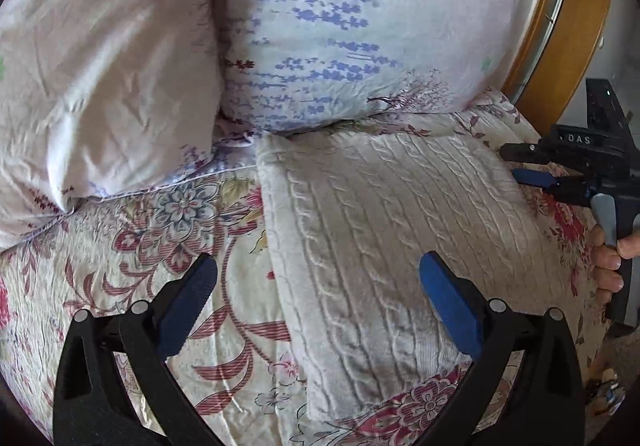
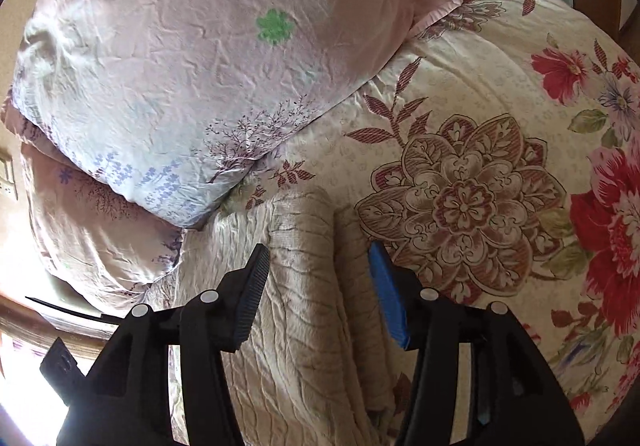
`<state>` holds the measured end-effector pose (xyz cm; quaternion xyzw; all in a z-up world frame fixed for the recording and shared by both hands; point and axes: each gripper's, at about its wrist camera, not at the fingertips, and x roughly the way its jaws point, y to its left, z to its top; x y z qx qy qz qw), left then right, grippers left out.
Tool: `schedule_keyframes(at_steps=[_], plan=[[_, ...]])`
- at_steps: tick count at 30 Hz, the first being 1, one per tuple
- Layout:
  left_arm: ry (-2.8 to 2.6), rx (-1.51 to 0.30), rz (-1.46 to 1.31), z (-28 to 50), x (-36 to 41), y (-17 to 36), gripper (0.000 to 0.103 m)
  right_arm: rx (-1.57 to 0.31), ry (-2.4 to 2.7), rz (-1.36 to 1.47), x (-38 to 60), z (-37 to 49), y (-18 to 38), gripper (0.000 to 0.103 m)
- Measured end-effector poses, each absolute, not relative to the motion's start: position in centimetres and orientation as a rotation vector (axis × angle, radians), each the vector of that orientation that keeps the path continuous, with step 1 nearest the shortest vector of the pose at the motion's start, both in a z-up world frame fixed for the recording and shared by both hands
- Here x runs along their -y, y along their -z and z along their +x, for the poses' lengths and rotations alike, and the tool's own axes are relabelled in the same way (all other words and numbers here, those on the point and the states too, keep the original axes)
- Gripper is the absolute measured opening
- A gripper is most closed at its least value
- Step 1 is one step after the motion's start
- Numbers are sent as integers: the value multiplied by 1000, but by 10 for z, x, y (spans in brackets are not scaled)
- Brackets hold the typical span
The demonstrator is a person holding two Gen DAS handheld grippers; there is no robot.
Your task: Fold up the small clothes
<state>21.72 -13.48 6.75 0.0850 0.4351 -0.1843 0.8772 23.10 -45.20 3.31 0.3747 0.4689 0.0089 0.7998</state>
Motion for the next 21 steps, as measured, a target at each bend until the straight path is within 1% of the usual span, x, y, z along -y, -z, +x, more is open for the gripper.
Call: schedule_keyframes(at_steps=[2, 5, 6, 10, 12, 14, 17, 19, 21], plan=[[387, -921, 244, 217, 152, -58, 101, -1029, -41, 804, 447, 238, -27, 54], [398, -953, 267, 217, 163, -45, 101, -1015, -87, 775, 436, 242, -27, 12], [398, -953, 258, 216, 162, -44, 101, -991, -86, 752, 434, 240, -32, 10], [410, -911, 199, 214, 151, -54, 101, -863, -73, 719, 439, 229, -64, 9], [407, -883, 167, 214, 144, -60, 101, -829, -55, 719, 443, 225, -72, 9], [401, -882, 133, 217, 138, -62, 101, -848, -42, 716, 446, 226, -68, 9], [392, -913, 121, 222, 133, -56, 101, -951, -9, 726, 445, 234, -42, 9], [387, -931, 131, 224, 132, -52, 101, -987, 0, 742, 445, 235, -30, 10], [388, -933, 148, 223, 135, -50, 101, -1013, 6, 757, 445, 237, -24, 12]])
